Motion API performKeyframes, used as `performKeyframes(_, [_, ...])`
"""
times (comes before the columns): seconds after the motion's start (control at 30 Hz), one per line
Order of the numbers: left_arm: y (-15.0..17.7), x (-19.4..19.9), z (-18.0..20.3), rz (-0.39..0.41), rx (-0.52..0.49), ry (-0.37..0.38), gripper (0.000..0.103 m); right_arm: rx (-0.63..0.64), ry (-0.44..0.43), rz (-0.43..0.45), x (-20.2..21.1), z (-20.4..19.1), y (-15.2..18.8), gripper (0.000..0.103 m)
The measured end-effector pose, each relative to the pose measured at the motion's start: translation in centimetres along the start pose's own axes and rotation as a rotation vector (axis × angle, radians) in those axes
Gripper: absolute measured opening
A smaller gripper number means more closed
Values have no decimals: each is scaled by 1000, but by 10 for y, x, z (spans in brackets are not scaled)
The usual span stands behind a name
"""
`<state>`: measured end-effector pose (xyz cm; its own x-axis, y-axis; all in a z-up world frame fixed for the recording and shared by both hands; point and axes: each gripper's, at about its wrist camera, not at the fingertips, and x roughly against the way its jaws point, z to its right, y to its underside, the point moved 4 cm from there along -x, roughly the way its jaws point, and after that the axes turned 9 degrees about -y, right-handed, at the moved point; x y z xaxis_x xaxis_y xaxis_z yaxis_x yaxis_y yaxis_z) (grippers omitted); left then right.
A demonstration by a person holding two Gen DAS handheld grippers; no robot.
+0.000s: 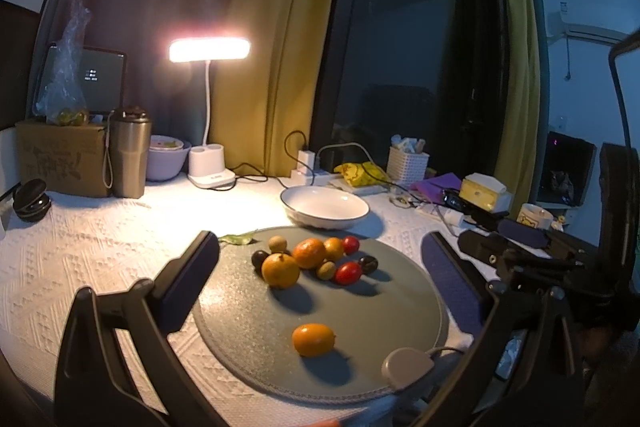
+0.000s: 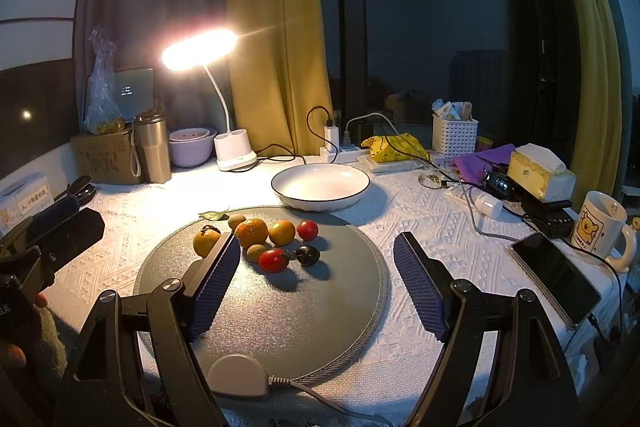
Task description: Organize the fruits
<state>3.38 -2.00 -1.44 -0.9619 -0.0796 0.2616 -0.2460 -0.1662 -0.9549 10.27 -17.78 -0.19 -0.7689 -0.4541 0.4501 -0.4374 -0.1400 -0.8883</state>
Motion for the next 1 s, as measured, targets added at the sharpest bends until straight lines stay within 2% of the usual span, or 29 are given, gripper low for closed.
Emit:
performKeyframes(0.53, [4, -4, -1, -12, 2, 6, 102, -3, 0, -4, 0, 0, 0, 82])
performKeyframes(0.73, [15, -15, 0, -57, 0, 8, 102, -16, 2, -21, -5, 3, 3, 82])
performKeyframes(1.0, [38, -37, 6, -159, -34, 16, 101, -28, -6, -60, -21, 8, 15, 82])
